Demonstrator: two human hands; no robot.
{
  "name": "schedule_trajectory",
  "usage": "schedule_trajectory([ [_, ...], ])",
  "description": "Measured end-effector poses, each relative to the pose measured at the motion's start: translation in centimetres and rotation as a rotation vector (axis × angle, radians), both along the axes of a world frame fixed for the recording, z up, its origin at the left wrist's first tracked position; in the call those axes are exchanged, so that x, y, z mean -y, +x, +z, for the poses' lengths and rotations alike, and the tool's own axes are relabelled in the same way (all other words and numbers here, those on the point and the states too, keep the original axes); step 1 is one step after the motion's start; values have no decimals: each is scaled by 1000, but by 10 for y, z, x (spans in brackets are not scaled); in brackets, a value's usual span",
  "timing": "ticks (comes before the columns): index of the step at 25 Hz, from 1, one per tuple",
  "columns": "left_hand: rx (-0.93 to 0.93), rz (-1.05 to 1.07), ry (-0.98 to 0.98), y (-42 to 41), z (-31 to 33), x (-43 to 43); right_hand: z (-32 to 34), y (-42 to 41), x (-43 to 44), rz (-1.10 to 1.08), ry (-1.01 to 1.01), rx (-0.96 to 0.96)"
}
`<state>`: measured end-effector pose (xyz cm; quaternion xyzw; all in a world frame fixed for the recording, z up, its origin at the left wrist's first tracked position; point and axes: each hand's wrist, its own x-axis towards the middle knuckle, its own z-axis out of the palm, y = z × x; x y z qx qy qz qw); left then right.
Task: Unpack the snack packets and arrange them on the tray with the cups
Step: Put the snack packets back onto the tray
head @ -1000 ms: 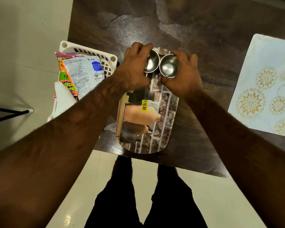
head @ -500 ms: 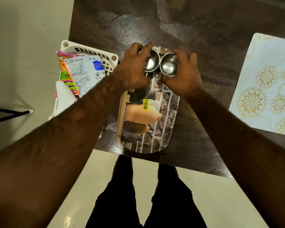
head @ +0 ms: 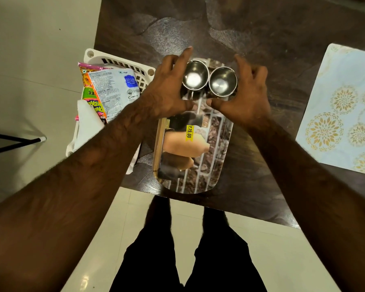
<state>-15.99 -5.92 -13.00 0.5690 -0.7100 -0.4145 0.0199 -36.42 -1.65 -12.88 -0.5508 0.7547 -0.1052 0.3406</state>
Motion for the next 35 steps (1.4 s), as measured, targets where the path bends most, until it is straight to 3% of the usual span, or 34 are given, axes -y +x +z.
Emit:
schedule_trajectory([
  [5, -23, 175, -47, 39, 25, -27, 39, 15, -23, 6, -90, -70],
  [11, 65, 517, -112, 118, 32, -64, 47, 96, -36, 253, 60, 98],
  [15, 167, 691, -10, 164, 18, -73, 34, 147, -34, 330, 167, 166],
  [21, 210, 643, -109, 179, 8, -69, 7, 191, -14, 215, 217, 180],
  [23, 285, 472, -174, 179, 7, -67, 1, 198, -11, 149, 249, 195],
  [26, 400, 285, -73, 167, 5, -62, -1, 205, -9, -3, 281, 298],
  [28, 191, 381, 18, 158, 11, -58, 1, 204, -10, -129, 272, 458],
  [30, -278, 586, 135, 153, 24, -57, 7, 195, -10, -238, 288, 665],
  [31, -425, 644, 172, 152, 30, -59, 10, 187, -10, -257, 300, 743],
  [35, -478, 667, 139, 148, 51, -66, 23, 158, -17, -232, 213, 825],
])
